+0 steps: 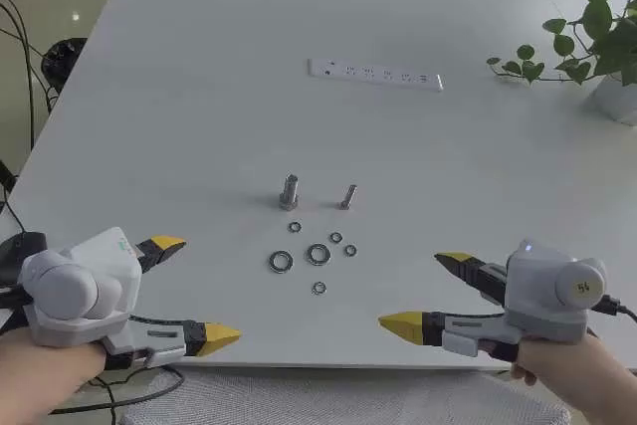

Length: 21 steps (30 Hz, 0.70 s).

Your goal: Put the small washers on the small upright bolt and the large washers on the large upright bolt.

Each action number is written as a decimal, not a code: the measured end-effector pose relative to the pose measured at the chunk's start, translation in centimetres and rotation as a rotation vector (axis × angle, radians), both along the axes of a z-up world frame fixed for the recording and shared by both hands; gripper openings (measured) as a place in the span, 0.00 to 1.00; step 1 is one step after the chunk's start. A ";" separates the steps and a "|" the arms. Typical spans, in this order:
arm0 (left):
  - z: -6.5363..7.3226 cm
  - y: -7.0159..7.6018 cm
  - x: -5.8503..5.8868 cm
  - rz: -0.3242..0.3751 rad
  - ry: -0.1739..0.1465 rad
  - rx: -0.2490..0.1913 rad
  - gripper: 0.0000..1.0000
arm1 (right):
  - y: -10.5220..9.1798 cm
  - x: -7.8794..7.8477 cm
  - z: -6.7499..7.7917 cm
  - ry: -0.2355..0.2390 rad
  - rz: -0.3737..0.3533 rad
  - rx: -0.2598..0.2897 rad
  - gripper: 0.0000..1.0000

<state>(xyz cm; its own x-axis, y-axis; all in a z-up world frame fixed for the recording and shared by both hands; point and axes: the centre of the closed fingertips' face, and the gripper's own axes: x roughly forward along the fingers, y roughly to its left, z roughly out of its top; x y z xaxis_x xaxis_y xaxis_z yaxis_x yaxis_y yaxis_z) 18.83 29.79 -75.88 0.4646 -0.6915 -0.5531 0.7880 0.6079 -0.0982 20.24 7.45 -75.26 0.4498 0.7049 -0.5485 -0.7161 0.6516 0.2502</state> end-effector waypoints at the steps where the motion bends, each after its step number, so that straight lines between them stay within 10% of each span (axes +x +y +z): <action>1: 0.0 0.0 0.0 -0.001 -0.001 0.000 0.81 | -0.1 0.0 0.0 0.001 -0.002 -0.002 0.91; 21: -0.4 -0.7 -0.4 -0.011 0.007 0.020 0.78 | -1.0 -0.5 -0.2 0.003 0.000 -0.044 0.90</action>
